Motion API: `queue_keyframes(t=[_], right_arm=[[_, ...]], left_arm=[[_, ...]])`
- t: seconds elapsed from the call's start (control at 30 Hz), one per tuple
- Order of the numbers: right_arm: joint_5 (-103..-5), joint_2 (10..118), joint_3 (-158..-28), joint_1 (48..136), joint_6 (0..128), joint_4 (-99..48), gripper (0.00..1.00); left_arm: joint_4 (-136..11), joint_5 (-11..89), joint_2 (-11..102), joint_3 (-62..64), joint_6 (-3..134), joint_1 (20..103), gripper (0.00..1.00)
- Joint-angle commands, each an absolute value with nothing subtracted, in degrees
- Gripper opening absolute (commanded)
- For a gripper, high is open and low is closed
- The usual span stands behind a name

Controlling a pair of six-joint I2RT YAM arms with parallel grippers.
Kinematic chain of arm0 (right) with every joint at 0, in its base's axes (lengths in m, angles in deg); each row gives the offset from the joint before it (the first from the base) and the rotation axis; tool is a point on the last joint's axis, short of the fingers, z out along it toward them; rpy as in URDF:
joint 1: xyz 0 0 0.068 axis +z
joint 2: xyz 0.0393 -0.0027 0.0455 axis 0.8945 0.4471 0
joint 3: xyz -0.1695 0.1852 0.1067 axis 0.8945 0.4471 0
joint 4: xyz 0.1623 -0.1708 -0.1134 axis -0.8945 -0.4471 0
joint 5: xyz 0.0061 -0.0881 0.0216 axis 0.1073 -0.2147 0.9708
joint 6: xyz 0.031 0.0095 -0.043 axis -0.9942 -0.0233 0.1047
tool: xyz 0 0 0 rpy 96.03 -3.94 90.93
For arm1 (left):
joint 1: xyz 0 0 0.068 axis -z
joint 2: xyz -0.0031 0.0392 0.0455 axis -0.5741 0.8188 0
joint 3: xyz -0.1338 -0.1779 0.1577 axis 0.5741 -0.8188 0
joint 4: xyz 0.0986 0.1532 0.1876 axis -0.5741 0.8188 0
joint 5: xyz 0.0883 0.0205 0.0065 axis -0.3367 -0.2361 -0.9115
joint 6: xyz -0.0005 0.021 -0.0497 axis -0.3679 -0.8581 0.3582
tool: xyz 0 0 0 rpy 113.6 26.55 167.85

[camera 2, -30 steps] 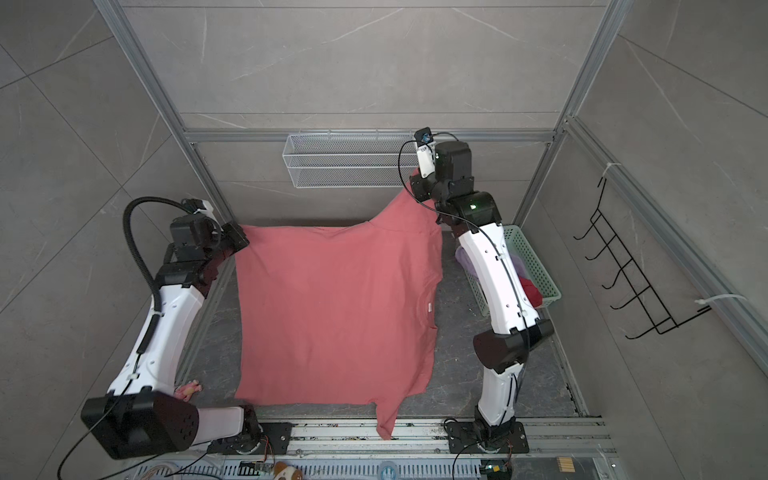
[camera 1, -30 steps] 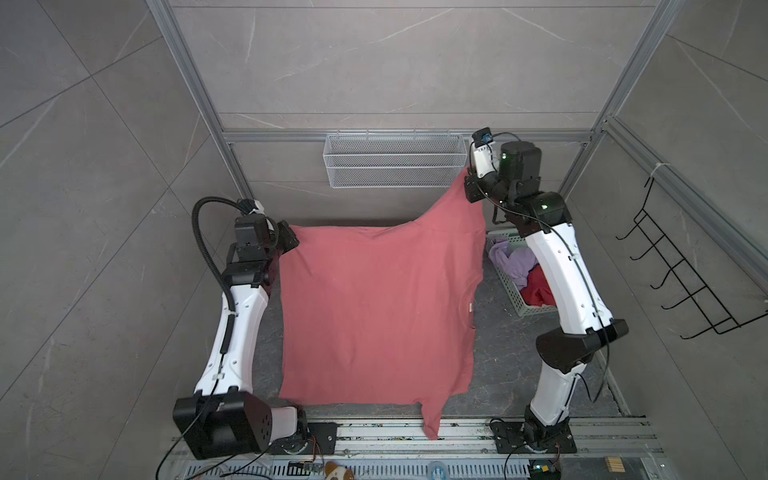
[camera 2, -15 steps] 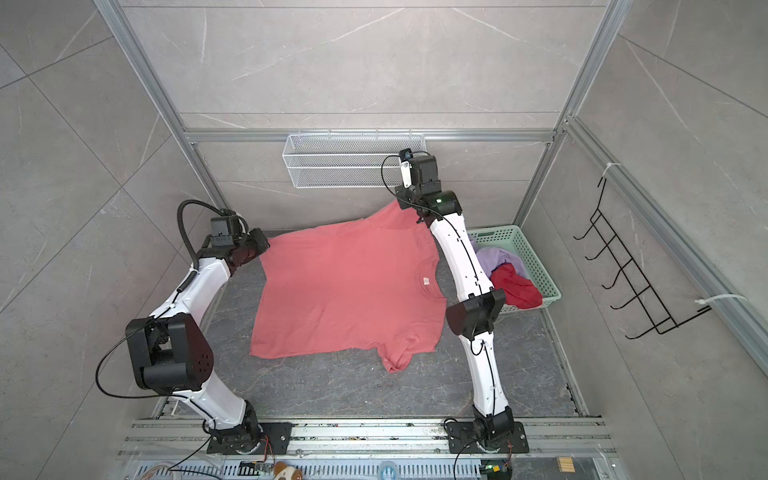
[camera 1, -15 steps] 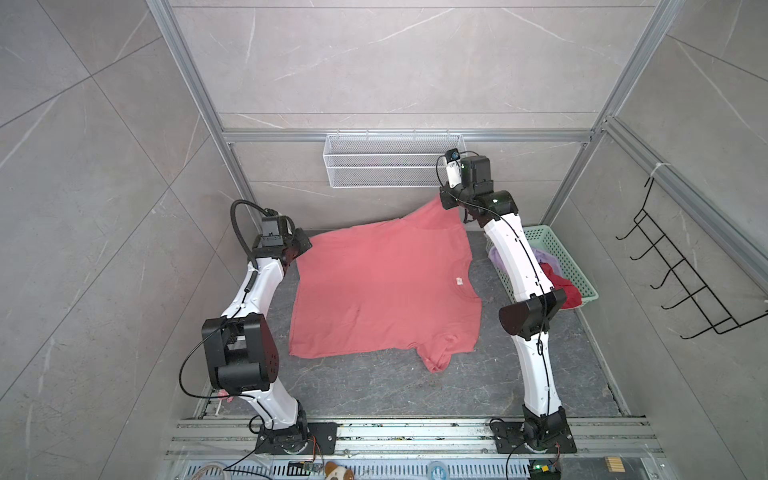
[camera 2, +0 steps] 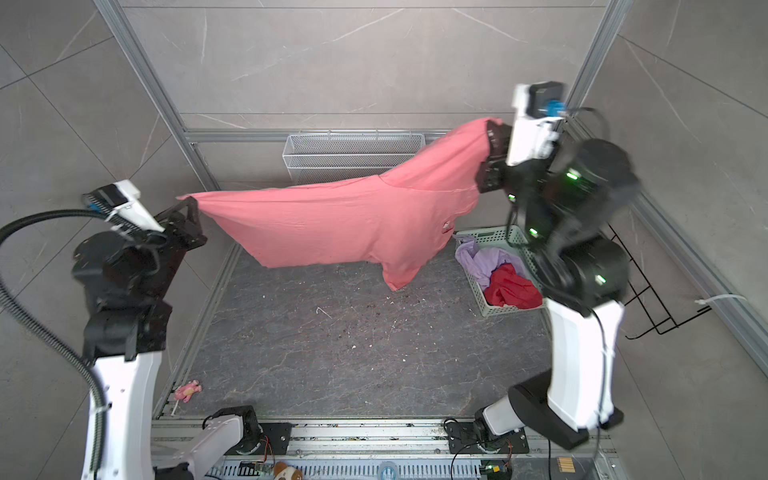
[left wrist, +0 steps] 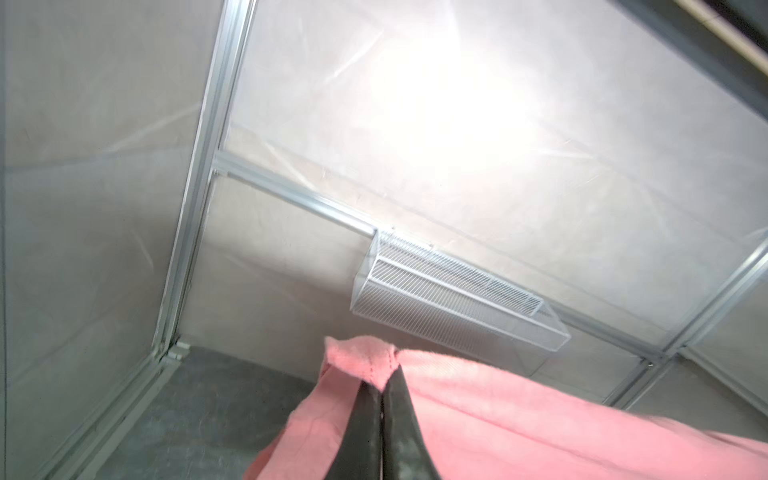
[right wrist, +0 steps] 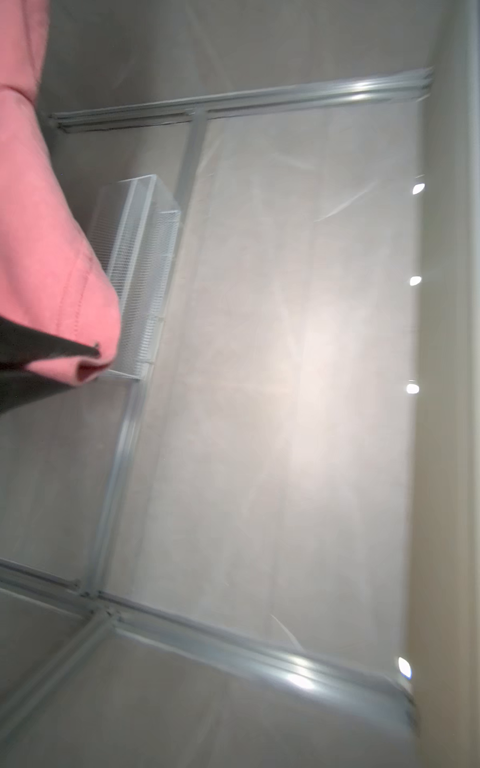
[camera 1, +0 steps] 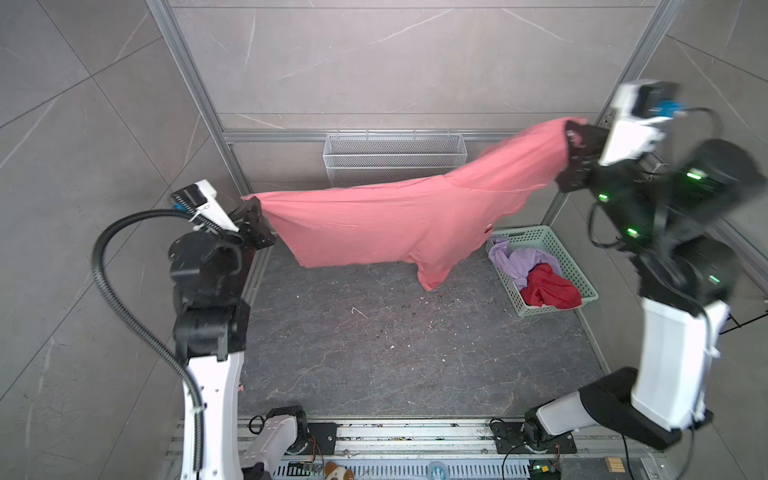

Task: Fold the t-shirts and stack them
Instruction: 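Lift the pink t-shirt high with both grippers and stretch it apart, then swing the shirt down and lay it flat with both grippers holding its far edge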

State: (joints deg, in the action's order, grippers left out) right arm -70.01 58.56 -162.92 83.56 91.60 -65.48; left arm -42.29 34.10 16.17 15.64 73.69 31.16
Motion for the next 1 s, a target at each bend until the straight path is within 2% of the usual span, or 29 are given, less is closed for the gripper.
queue_keyframes(t=[0.0, 0.23, 0.5, 0.77, 0.97], right_arm=[[-69.6, 55.5, -164.3, 83.5, 94.2, -62.8, 0.0], [-70.0, 50.9, -167.4, 83.5, 96.7, -60.4, 0.0], [-73.9, 53.7, -162.9, 83.5, 99.6, -58.6, 0.0], [-77.1, 67.0, -163.7, 83.5, 102.7, -55.9, 0.0], [-79.1, 80.0, -161.0, 83.2, 103.0, -53.8, 0.0]], left_arm=[[-40.3, 32.0, 12.3, 17.9, 71.6, 30.8, 0.0], [-38.6, 31.7, 7.2, 22.8, 70.8, 30.9, 0.0], [-39.4, 32.3, 9.0, 19.7, 71.9, 30.9, 0.0], [-42.4, 29.2, 12.7, 11.1, 71.0, 30.8, 0.0], [-49.5, 29.1, 23.6, 4.8, 71.7, 30.8, 0.0]])
